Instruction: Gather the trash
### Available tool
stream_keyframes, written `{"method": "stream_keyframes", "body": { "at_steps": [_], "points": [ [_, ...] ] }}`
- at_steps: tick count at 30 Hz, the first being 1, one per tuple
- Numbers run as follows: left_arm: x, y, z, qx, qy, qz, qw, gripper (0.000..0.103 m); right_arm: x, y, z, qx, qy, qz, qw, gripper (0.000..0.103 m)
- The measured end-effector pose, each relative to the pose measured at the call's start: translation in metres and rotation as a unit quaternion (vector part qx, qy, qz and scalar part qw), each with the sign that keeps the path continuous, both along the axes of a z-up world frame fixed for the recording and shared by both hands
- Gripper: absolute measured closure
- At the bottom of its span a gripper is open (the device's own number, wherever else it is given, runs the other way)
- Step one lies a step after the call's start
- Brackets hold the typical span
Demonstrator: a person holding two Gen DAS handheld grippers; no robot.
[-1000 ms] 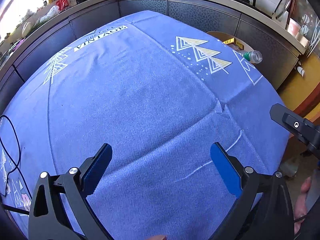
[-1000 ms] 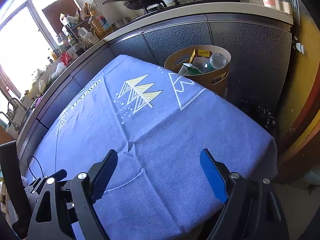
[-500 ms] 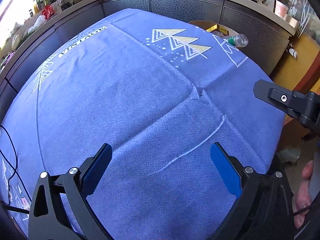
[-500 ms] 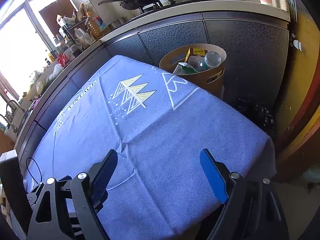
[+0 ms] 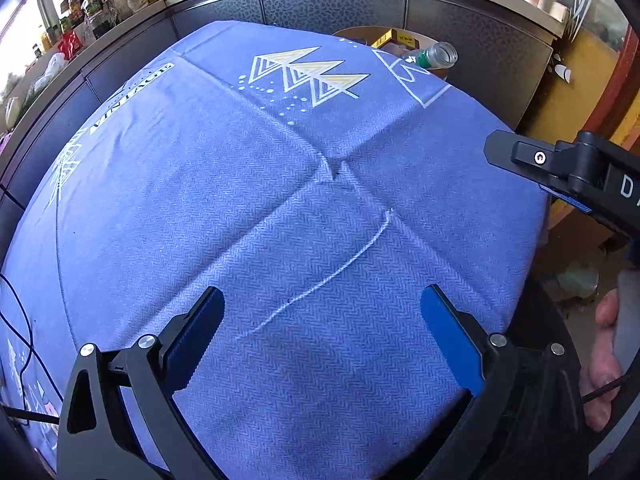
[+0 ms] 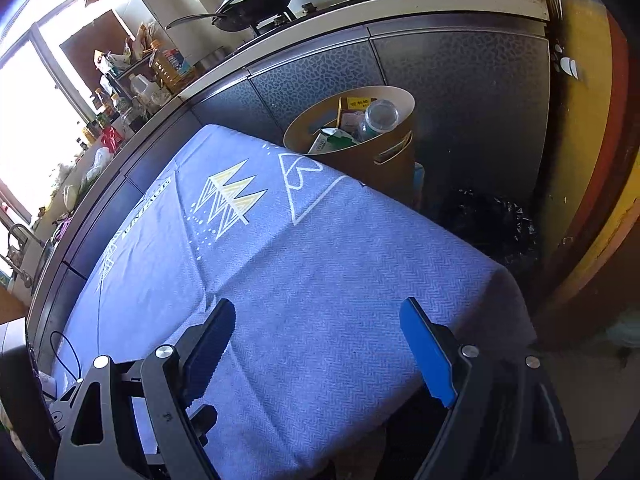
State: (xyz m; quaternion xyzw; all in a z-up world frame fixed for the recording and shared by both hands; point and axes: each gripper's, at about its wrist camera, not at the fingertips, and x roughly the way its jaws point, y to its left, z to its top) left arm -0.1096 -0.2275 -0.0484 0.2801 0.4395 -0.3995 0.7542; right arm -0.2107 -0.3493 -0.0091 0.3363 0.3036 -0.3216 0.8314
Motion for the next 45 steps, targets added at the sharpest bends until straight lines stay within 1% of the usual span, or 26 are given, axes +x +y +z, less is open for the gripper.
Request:
{"method": "stream_keyframes", "body": {
  "at_steps": [14, 16, 19, 23, 25, 28, 32, 36, 39, 42, 45],
  "points": [
    [-0.001, 0.001, 0.003, -0.001, -0.013, 0.006, 0.9999, 0.006, -0.006, -0.001, 0.000, -0.006, -0.004, -0.003, 1.000, 0.019],
    [0.000, 0.002, 0.005, -0.004, -0.016, 0.009, 0.9998, 0.006, -0.007, 0.001, 0.003, -0.015, -0.005, -0.005, 1.000, 0.019],
    [0.007, 0.003, 0.013, -0.015, -0.030, 0.020, 0.9992, 0.006, -0.007, 0.008, 0.013, -0.045, -0.003, -0.003, 0.999, 0.019],
    [0.018, 0.006, 0.043, -0.055, -0.067, 0.039, 0.9955, 0.006, -0.010, 0.019, 0.036, -0.085, -0.010, 0.001, 0.996, 0.019],
    [0.021, 0.008, 0.065, -0.083, -0.096, 0.046, 0.9908, 0.006, -0.015, 0.024, 0.049, -0.098, -0.018, -0.002, 0.995, 0.019],
    [0.020, 0.010, 0.093, -0.121, -0.127, 0.048, 0.9833, 0.006, -0.024, 0.033, 0.069, -0.122, -0.028, -0.007, 0.992, 0.018],
    [0.013, 0.010, 0.124, -0.162, -0.169, 0.039, 0.9715, 0.006, -0.033, 0.045, 0.086, -0.146, -0.037, -0.008, 0.989, 0.016],
    [0.005, 0.009, 0.143, -0.193, -0.174, 0.028, 0.9652, 0.006, -0.036, 0.051, 0.095, -0.156, -0.047, -0.006, 0.987, 0.014],
    [0.000, 0.010, 0.152, -0.204, -0.182, 0.029, 0.9613, 0.006, -0.038, 0.053, 0.100, -0.157, -0.057, -0.005, 0.986, 0.011],
    [0.001, 0.011, 0.155, -0.207, -0.169, 0.031, 0.9630, 0.006, -0.040, 0.056, 0.103, -0.159, -0.063, -0.007, 0.985, 0.008],
    [-0.001, 0.014, 0.155, -0.207, -0.160, 0.038, 0.9643, 0.006, -0.042, 0.059, 0.106, -0.164, -0.068, -0.010, 0.984, 0.006]
  ]
}}
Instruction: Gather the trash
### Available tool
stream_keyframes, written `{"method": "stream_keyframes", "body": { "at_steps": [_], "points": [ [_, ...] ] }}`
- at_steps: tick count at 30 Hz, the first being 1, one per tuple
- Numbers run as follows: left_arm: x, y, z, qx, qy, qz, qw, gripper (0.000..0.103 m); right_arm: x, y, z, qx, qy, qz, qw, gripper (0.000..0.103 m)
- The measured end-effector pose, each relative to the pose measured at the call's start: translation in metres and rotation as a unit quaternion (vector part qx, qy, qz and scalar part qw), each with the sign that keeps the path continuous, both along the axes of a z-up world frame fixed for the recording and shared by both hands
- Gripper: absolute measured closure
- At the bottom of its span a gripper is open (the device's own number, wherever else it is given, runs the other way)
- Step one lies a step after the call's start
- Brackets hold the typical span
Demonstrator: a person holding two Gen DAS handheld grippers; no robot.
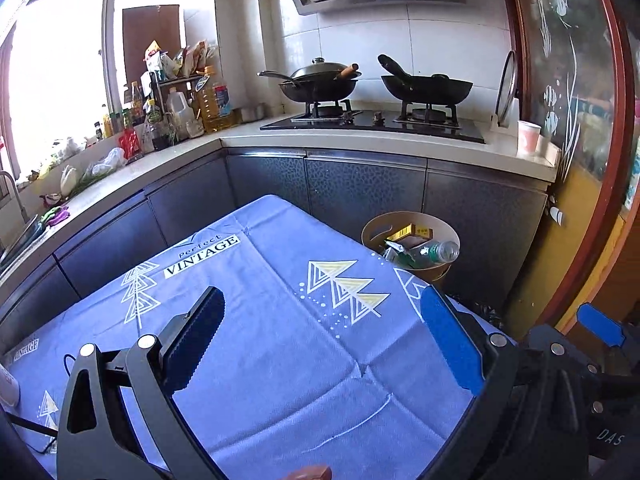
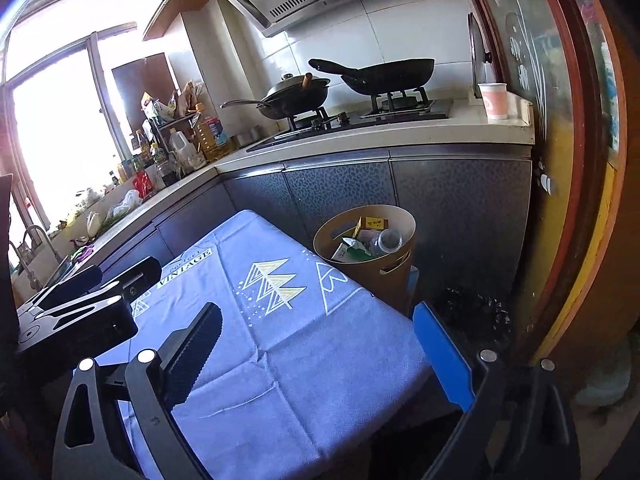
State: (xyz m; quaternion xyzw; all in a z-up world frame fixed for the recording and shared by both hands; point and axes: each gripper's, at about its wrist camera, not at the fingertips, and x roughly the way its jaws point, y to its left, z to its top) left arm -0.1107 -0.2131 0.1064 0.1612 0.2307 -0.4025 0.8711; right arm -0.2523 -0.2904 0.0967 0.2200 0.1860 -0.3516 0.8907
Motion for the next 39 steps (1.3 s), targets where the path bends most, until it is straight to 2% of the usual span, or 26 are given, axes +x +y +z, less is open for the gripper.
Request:
{"method": "stream_keyframes", "body": {
  "at_steps": [15, 21, 26, 32, 39],
  "points": [
    [-0.003, 0.014, 0.007, -0.015, -0.009, 0.021, 0.9996, 0.006, 0.001, 0.017, 0.012, -0.035, -0.007, -0.010, 0.999, 0.004],
    [-0.003, 0.022, 0.007, -0.038, -0.011, 0.018, 0.9991, 0.006, -0.002, 0.024, 0.012, -0.055, -0.019, -0.029, 0.998, 0.004],
    [-0.008, 0.026, 0.008, -0.051, -0.039, 0.023, 0.9977, 0.006, -0.002, 0.030, 0.015, -0.065, -0.030, -0.031, 0.997, 0.004],
    [-0.010, 0.028, 0.005, -0.060, -0.045, 0.021, 0.9970, 0.006, 0.005, 0.032, 0.007, -0.048, -0.013, -0.026, 0.998, 0.004],
    [-0.007, 0.026, -0.004, -0.048, -0.038, 0.024, 0.9978, 0.006, 0.008, 0.032, 0.004, -0.044, -0.012, -0.018, 0.999, 0.004]
  ]
}}
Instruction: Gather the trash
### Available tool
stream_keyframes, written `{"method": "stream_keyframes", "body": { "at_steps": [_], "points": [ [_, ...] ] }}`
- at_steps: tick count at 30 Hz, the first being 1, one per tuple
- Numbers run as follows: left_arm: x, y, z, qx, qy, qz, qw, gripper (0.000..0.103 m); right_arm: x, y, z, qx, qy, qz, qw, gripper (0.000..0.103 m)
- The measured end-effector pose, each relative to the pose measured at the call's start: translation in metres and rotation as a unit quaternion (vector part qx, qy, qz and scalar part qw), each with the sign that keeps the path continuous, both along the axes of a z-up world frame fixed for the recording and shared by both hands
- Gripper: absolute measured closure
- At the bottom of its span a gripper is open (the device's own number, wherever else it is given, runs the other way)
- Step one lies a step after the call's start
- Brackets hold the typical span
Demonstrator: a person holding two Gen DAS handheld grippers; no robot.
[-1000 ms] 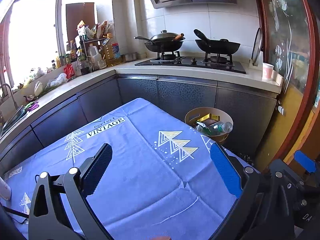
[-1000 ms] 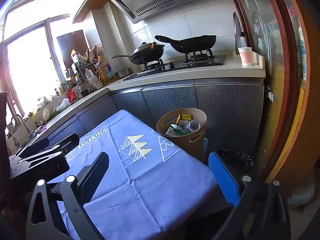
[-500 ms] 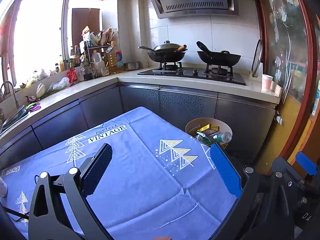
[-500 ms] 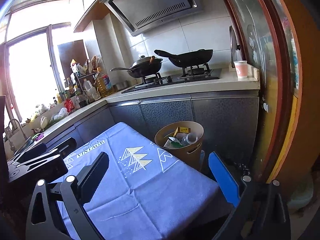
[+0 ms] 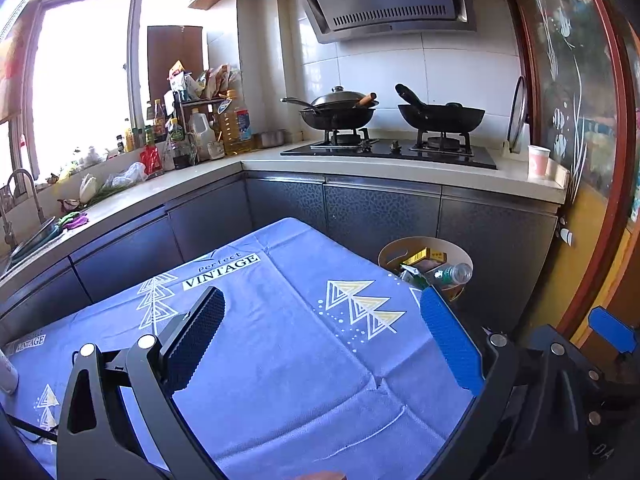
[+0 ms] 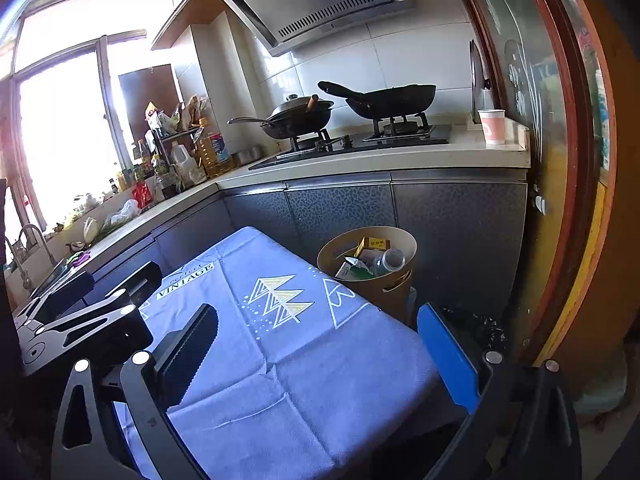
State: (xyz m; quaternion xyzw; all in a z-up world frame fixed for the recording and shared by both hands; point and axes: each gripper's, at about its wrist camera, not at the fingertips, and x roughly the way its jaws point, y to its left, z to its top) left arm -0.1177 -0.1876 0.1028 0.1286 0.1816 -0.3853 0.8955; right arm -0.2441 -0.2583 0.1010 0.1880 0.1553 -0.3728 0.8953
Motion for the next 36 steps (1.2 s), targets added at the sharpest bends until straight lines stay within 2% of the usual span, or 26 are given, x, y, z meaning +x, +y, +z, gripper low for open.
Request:
{"method": "stream_keyframes", "body": {
  "at_steps": [21, 36],
  "points": [
    [-0.006, 0.010, 0.004, -0.032, -0.025, -0.014, 0.9991, 0.006, 0.002, 0.003, 0.001, -0.003, -0.003, 0.007, 1.000, 0.004],
    [-0.006, 0.011, 0.005, -0.037, -0.029, -0.014, 0.9988, 0.006, 0.004, 0.008, 0.001, -0.016, 0.003, 0.006, 1.000, 0.004]
  ]
}}
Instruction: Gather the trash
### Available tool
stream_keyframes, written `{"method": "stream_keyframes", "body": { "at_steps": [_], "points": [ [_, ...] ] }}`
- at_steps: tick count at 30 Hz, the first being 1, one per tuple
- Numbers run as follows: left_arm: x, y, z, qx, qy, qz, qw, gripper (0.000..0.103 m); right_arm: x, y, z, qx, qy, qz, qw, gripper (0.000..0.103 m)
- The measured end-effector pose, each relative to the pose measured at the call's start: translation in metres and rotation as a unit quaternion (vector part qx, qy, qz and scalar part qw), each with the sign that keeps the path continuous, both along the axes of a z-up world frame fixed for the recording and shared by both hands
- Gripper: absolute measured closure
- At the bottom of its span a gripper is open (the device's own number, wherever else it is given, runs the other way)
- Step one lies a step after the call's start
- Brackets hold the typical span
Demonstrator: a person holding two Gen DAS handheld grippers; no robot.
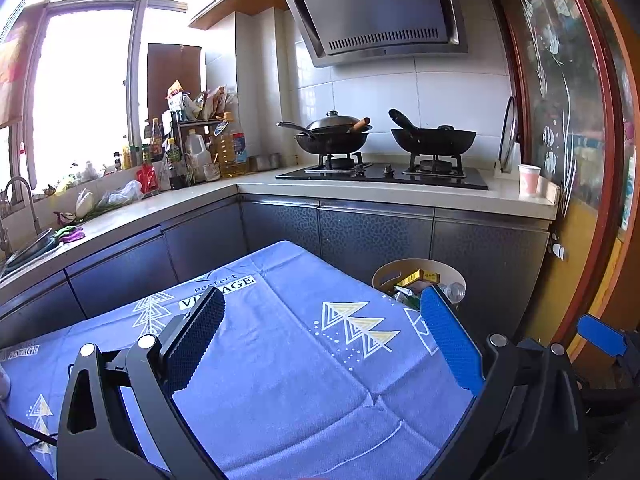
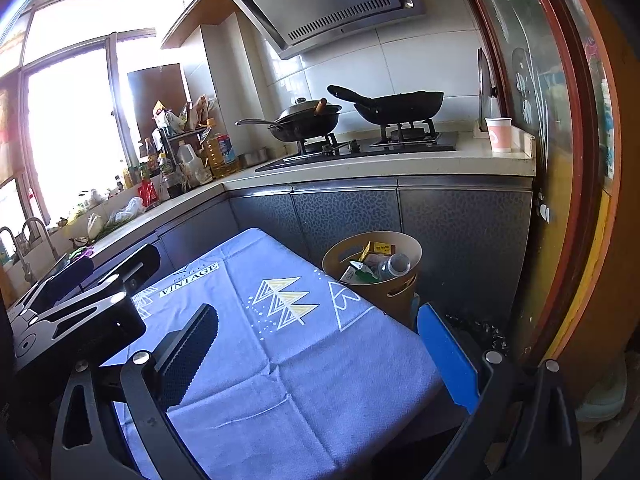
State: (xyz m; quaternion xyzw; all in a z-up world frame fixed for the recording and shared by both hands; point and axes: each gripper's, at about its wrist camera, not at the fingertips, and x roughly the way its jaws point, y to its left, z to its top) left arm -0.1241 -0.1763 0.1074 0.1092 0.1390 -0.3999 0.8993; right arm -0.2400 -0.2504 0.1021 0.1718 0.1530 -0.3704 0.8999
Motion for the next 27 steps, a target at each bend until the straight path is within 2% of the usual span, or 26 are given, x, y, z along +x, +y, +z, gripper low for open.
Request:
{"method": "stream_keyframes", "body": {
  "at_steps": [10, 27],
  "points": [
    [0.001, 0.003, 0.001, -0.004, 0.001, 0.008, 1.0000, 0.006, 0.001, -0.002, -0.003, -0.005, 0.014, -0.013, 1.000, 0.004],
    [0.002, -0.001, -0.009, 0.016, 0.005, 0.005, 0.9998, 0.006, -0.002, -0.003, 0.001, -0.014, 0.011, -0.023, 1.000, 0.004]
  ]
}}
